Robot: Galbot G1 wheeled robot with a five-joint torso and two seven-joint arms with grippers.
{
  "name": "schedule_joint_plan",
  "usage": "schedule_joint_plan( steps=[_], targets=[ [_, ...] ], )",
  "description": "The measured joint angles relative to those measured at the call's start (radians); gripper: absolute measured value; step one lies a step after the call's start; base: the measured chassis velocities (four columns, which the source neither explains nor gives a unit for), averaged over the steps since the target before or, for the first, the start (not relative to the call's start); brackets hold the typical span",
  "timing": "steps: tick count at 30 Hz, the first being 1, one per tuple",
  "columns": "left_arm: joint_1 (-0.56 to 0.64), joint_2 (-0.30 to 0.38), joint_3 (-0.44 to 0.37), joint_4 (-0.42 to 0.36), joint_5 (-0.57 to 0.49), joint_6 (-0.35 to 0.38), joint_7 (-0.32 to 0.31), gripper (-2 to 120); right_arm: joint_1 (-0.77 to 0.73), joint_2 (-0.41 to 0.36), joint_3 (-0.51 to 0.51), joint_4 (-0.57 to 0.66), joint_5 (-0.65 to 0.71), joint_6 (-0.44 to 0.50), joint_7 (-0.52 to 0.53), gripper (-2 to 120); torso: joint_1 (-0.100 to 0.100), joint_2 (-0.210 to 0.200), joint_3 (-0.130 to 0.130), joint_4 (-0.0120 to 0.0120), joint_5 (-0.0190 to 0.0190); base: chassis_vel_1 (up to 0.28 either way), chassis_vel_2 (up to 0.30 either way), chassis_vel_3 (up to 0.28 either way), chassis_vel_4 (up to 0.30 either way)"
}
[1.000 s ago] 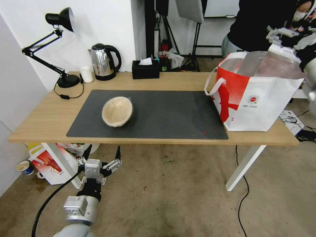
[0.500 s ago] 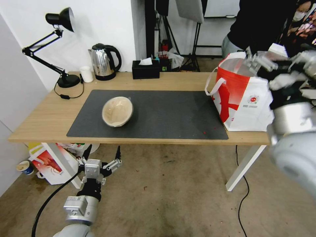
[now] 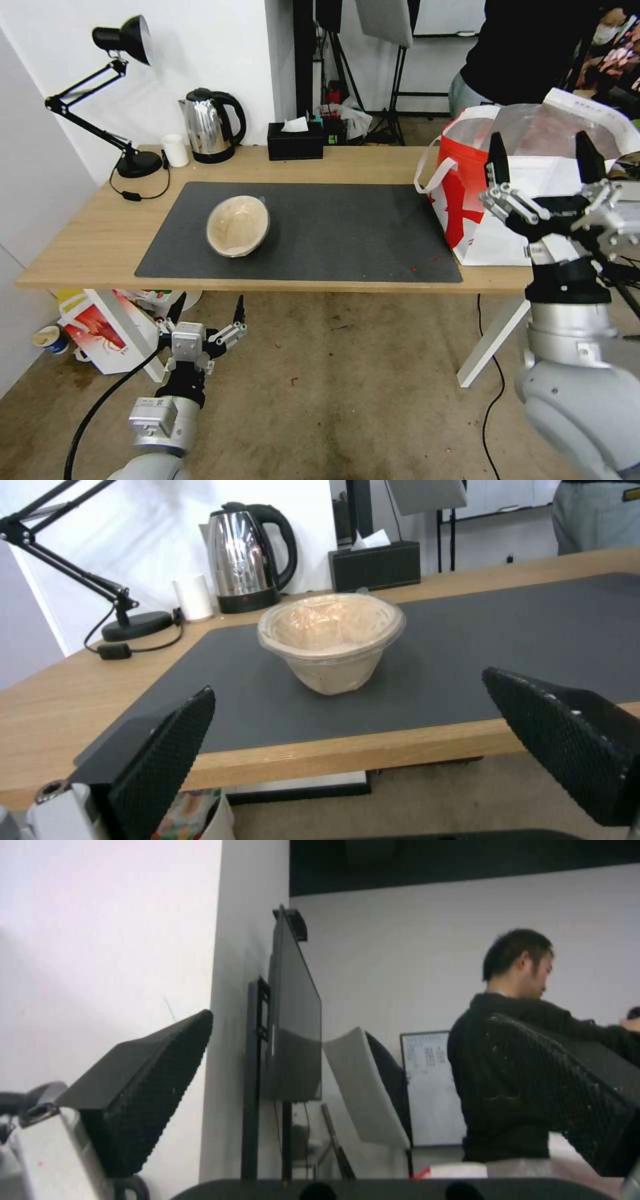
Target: Pick up the trash from the table and place it into the takeout bag.
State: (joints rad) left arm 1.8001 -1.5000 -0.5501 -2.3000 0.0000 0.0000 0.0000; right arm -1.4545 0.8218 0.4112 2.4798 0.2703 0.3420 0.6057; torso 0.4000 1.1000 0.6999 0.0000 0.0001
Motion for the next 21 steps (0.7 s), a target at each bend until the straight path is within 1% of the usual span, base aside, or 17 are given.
schedule_joint_plan(
  steps=[1, 3, 7, 8, 13, 14, 21],
  targets=[
    [0.0, 0.0, 0.0, 0.0, 0.0, 0.0, 0.0, 100, -0.005, 0.003, -0.002, 0.0, -0.007, 0.002, 0.001, 100, 0.0, 0.0, 0.0, 0.0, 0.0, 0.0, 0.0, 0.0, 0.0],
    [0.0, 0.0, 0.0, 0.0, 0.0, 0.0, 0.0, 100, -0.032, 0.021, -0.012, -0.006, -0.062, 0.02, 0.009, 100, 0.0, 0.0, 0.0, 0.0001, 0.0, 0.0, 0.0, 0.0, 0.0],
    [0.0, 0.0, 0.0, 0.0, 0.0, 0.0, 0.0, 100, -0.053, 0.03, -0.019, -0.007, -0.097, 0.027, 0.016, 100, 0.0, 0.0, 0.0, 0.0, -0.0001, 0.0, 0.0, 0.0, 0.0],
    [0.0, 0.0, 0.0, 0.0, 0.0, 0.0, 0.0, 100, -0.076, 0.034, -0.026, -0.007, -0.127, 0.029, 0.025, 100, 0.0, 0.0, 0.0, 0.0, -0.0001, 0.0, 0.0, 0.0, 0.0],
    [0.0, 0.0, 0.0, 0.0, 0.0, 0.0, 0.0, 100, -0.129, 0.035, -0.04, -0.009, -0.179, 0.035, 0.053, 100, 0.0, 0.0, 0.0, 0.0, -0.0002, 0.0, 0.0, 0.0, 0.0],
    [0.0, 0.0, 0.0, 0.0, 0.0, 0.0, 0.0, 100, -0.149, 0.037, -0.047, -0.012, -0.206, 0.039, 0.063, 100, 0.0, 0.0, 0.0, 0.0, 0.0, 0.0, 0.0, 0.0, 0.0],
    [0.0, 0.0, 0.0, 0.0, 0.0, 0.0, 0.0, 100, -0.211, 0.058, -0.092, -0.038, -0.261, 0.045, 0.096, 100, 0.0, 0.0, 0.0, -0.0001, -0.0001, 0.0, 0.0, 0.0, 0.0]
  ],
)
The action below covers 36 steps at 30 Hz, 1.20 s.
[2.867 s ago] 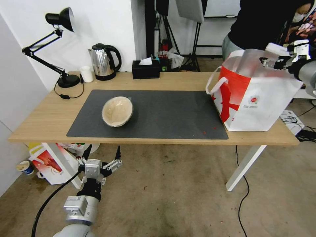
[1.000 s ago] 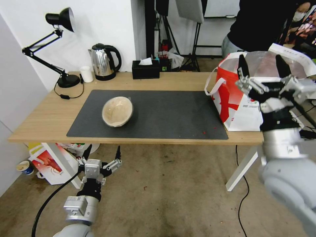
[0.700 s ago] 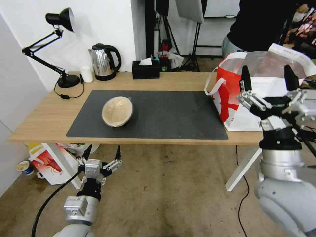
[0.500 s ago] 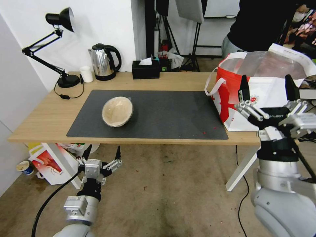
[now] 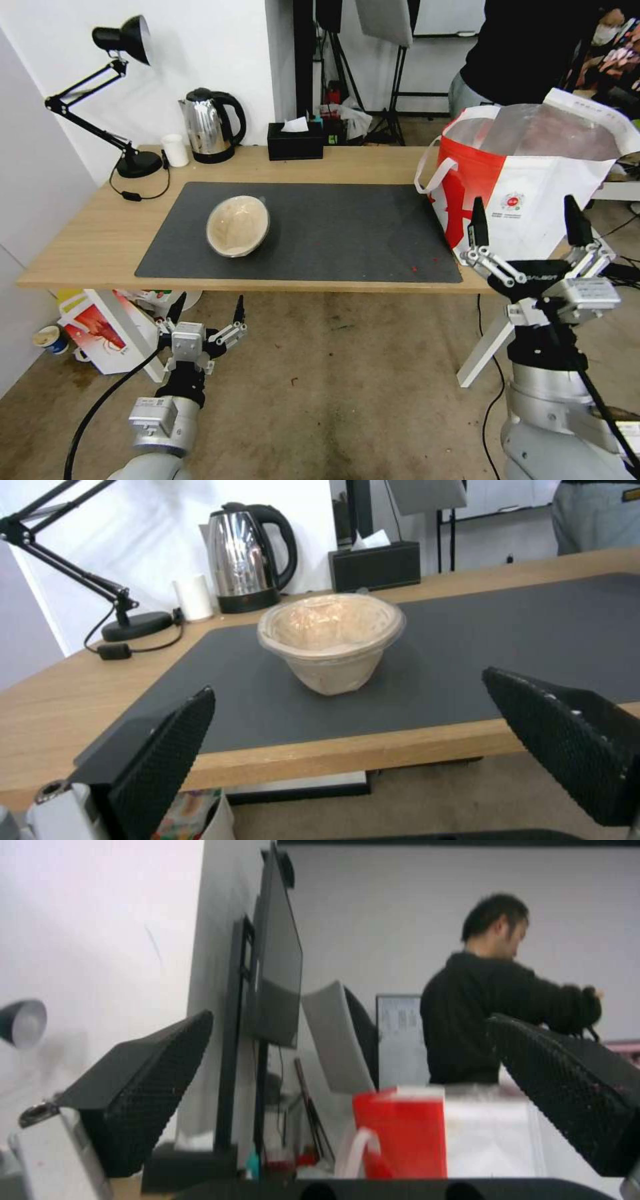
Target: Pick up the trash from the table and place it into the takeout bag.
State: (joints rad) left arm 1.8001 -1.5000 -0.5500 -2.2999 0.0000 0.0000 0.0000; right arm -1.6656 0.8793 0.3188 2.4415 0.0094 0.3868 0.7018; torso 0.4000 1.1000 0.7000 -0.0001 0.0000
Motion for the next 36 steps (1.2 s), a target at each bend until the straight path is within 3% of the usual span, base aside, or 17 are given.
schedule_joint_plan(
  steps=[11, 25, 36],
  targets=[
    [0.0, 0.0, 0.0, 0.0, 0.0, 0.0, 0.0, 100, -0.023, 0.02, -0.089, -0.045, -0.02, 0.0, 0.075, 100, 0.0, 0.0, 0.0, 0.0001, 0.0, 0.0, 0.0, 0.0, 0.0],
    [0.0, 0.0, 0.0, 0.0, 0.0, 0.0, 0.0, 100, -0.051, 0.049, -0.128, -0.062, -0.043, -0.005, 0.112, 100, 0.0, 0.0, 0.0, 0.0, 0.0001, 0.0, 0.0, 0.0, 0.0],
    [0.0, 0.0, 0.0, 0.0, 0.0, 0.0, 0.0, 100, -0.068, 0.044, -0.165, -0.072, -0.018, -0.079, 0.134, 100, 0.0, 0.0, 0.0, 0.0001, -0.0001, 0.0, 0.0, 0.0, 0.0]
  ],
)
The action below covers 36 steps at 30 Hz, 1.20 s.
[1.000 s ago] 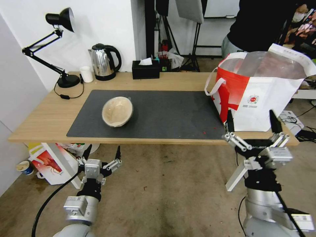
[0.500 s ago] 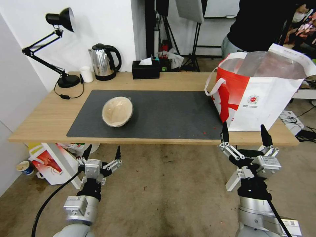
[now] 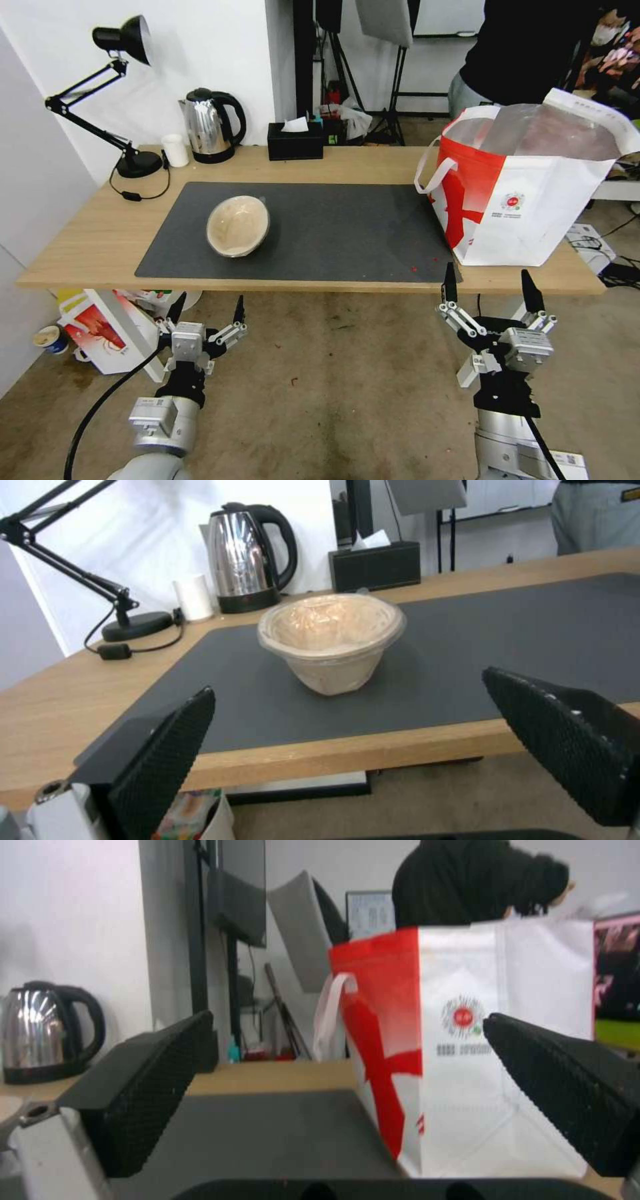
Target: Pick up the trash from the table and place it into the takeout bag.
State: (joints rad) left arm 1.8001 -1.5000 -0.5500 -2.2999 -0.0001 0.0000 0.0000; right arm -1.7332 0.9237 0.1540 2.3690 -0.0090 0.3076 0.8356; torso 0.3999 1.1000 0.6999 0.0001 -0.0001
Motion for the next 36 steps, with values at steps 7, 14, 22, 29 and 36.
schedule_joint_plan(
  steps=[7, 14, 22, 29, 36],
  targets=[
    [0.0, 0.0, 0.0, 0.0, 0.0, 0.0, 0.0, 100, -0.018, -0.023, -0.006, 0.017, 0.044, -0.04, -0.002, 100, 0.0, 0.0, 0.0, 0.0, 0.0, 0.0, 0.0, 0.0, 0.0],
    [0.0, 0.0, 0.0, 0.0, 0.0, 0.0, 0.0, 100, -0.021, -0.033, -0.03, 0.017, 0.086, -0.061, -0.005, 100, 0.0, 0.0, 0.0, 0.0, 0.0001, 0.0, 0.0, 0.0, 0.0],
    [0.0, 0.0, 0.0, 0.0, 0.0, 0.0, 0.0, 100, -0.016, -0.033, -0.045, 0.012, 0.109, -0.07, 0.001, 100, 0.0, 0.0, 0.0, -0.0001, 0.0001, 0.0, 0.0, 0.0, 0.0],
    [0.0, 0.0, 0.0, 0.0, 0.0, 0.0, 0.0, 100, -0.017, -0.035, -0.045, 0.007, 0.113, -0.072, 0.006, 100, 0.0, 0.0, 0.0, 0.0, 0.0001, 0.0, 0.0, 0.0, 0.0],
    [0.0, 0.0, 0.0, 0.0, 0.0, 0.0, 0.0, 100, -0.017, -0.035, -0.045, 0.005, 0.108, -0.072, 0.005, 100, 0.0, 0.0, 0.0, -0.0001, 0.0001, 0.0, 0.0, 0.0, 0.0]
  ],
)
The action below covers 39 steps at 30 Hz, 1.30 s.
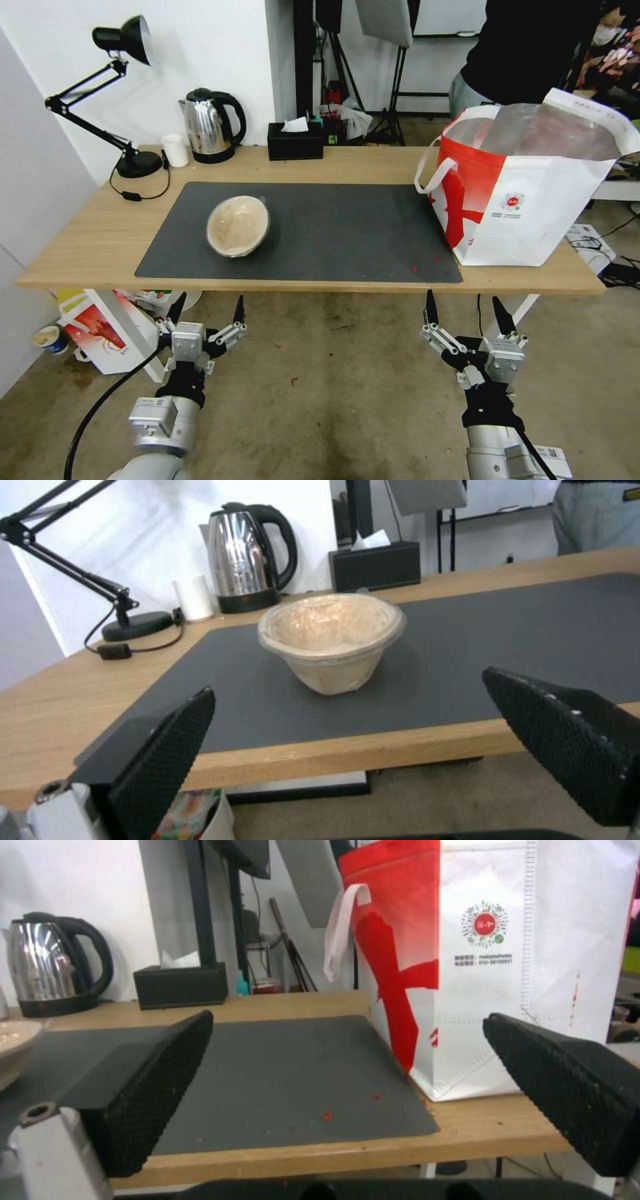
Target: Pick up the trash from the table and place it into the takeout bag.
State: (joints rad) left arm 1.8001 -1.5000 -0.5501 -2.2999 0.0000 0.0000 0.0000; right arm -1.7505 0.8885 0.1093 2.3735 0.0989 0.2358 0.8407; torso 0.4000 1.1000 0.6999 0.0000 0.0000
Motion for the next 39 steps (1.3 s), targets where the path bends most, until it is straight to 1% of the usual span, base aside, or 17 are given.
schedule_joint_plan(
  steps=[39],
  targets=[
    [0.0, 0.0, 0.0, 0.0, 0.0, 0.0, 0.0, 100, -0.003, -0.001, 0.006, -0.007, -0.005, -0.005, -0.003, 100, 0.0, 0.0, 0.0, 0.0, 0.0, 0.0, 0.0, 0.0, 0.0]
  ],
)
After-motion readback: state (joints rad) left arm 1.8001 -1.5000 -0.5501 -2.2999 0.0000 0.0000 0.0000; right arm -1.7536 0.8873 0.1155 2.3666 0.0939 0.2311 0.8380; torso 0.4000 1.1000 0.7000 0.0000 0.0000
